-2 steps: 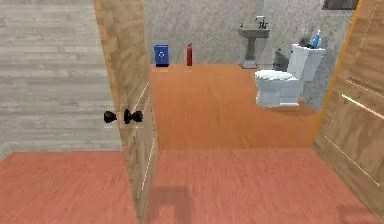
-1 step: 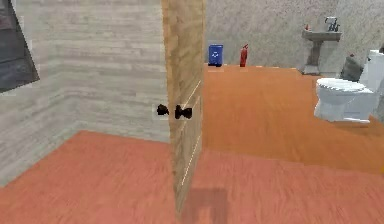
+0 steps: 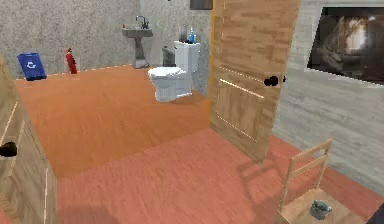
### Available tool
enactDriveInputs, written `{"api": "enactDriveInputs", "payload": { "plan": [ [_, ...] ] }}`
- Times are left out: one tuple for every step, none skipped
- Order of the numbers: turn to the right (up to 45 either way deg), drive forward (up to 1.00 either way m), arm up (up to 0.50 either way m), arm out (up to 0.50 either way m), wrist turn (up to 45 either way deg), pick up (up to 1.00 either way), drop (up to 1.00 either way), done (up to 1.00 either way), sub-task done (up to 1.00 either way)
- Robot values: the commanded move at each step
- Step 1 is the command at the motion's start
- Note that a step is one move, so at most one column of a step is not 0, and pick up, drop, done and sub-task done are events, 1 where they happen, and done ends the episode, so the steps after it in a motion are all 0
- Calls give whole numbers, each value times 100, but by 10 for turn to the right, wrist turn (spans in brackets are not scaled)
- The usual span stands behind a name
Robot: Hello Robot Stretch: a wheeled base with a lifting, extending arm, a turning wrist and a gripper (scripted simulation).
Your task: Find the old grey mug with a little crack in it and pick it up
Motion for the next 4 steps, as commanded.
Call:
{"api": "enactDriveInputs", "payload": {
  "plan": [
    [180, 0, 0, 0, 0, 0, 0, 0, 0],
    [0, 60, 0, 0, 0, 0, 0, 0, 0],
    [-330, 0, 0, 0, 0, 0, 0, 0, 0],
    [0, 0, 48, 0, 0, 0, 0, 0, 0]
  ]
}}
